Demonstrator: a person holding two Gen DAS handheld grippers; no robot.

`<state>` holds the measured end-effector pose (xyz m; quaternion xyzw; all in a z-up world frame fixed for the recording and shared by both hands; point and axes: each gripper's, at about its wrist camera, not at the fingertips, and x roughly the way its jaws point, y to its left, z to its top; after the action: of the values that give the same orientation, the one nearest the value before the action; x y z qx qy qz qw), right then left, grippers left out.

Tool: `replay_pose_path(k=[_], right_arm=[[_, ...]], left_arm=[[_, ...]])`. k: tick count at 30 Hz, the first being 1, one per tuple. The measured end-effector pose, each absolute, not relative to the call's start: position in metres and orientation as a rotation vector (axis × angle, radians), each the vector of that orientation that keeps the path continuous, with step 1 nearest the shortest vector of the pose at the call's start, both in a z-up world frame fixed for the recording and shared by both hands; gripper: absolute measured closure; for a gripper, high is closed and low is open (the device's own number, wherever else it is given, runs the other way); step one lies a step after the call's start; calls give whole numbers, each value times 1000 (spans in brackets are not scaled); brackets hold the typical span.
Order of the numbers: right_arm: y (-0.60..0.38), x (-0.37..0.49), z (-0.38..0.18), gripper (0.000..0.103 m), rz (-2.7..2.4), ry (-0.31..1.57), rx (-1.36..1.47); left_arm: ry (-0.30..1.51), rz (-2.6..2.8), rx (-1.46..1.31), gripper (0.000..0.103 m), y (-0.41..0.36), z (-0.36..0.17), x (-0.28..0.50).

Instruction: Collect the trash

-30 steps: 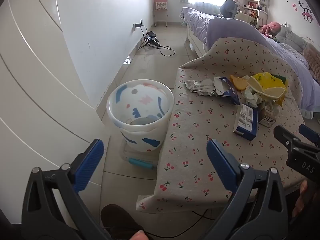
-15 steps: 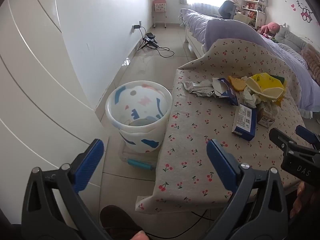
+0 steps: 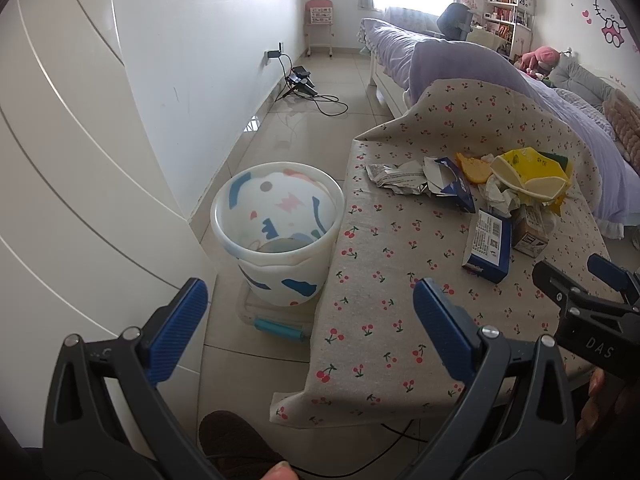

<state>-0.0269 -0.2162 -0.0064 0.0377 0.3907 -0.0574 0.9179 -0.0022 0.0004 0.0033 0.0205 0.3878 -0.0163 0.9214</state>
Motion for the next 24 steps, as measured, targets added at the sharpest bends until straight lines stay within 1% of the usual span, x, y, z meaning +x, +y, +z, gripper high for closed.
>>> replay_pose_path(k=[24], right_arm=[[-216, -27, -7, 0, -118, 806, 82]], left_arm=[[793, -35, 35, 1, 0, 5, -2]])
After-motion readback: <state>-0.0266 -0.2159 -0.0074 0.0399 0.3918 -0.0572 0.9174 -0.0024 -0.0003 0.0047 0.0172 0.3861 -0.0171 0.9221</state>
